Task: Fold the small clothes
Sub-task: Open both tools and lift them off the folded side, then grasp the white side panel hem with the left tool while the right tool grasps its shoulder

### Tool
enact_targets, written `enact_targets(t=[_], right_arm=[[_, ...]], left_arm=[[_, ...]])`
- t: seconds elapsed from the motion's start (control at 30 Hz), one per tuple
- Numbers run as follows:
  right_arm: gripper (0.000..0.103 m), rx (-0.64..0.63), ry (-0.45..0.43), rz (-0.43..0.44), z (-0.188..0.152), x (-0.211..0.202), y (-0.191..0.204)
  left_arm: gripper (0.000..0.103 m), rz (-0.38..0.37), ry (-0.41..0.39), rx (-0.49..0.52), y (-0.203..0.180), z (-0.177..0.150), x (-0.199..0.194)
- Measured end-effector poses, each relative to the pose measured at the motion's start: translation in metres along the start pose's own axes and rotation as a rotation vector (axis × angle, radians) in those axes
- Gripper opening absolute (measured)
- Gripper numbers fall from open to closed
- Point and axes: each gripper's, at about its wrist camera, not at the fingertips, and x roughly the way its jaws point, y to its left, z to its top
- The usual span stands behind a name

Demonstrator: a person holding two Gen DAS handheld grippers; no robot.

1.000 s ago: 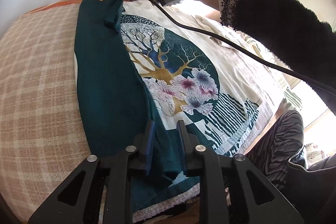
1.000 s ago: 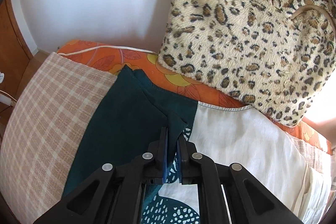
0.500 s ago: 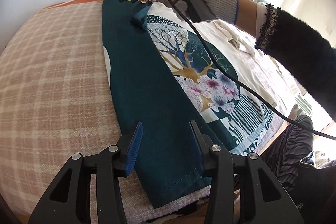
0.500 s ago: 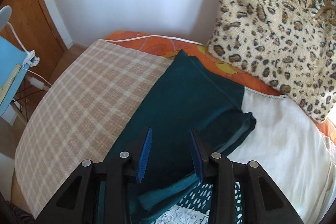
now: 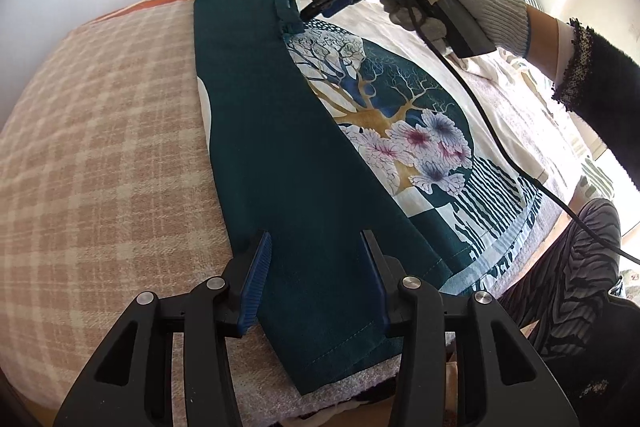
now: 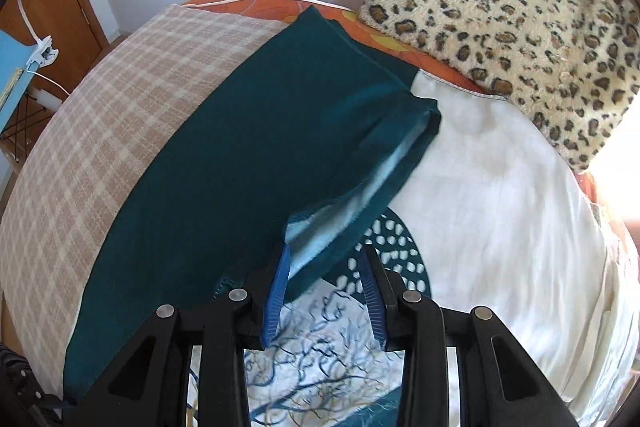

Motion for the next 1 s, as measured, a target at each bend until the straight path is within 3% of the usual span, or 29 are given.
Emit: enact_targets(t=[0.2, 0.3, 0.43, 0.77, 1.0], right_arm=[[0.039, 0.177, -0.090, 0.044, -0.057, -0.044, -0.066], [0.049, 0.268, -0.147, 0.057, -0.087, -0.066, -0.094], [0.052, 0.345, -0.206, 0.063, -0.126, -0.090, -0.120], [0.070, 0.449, -0.345, 0.110, -0.197, -0.143, -0.181], [0.070, 0.558, -0.391, 0.132, -0.235, -0.147, -0.234]], left_arm=[[0.042, 0.004, -0.064, 0.035, -0.008, 0.004, -0.012], [0.042, -0.024, -0.098, 0.050, -0.018, 0.005, -0.016], [0.042, -0.038, -0.126, 0.082, -0.041, 0.006, -0.017], [0.044, -0.134, -0.103, 0.211, -0.131, 0.018, 0.002], [0.047, -0.226, -0.060, 0.295, -0.204, 0.028, 0.027]])
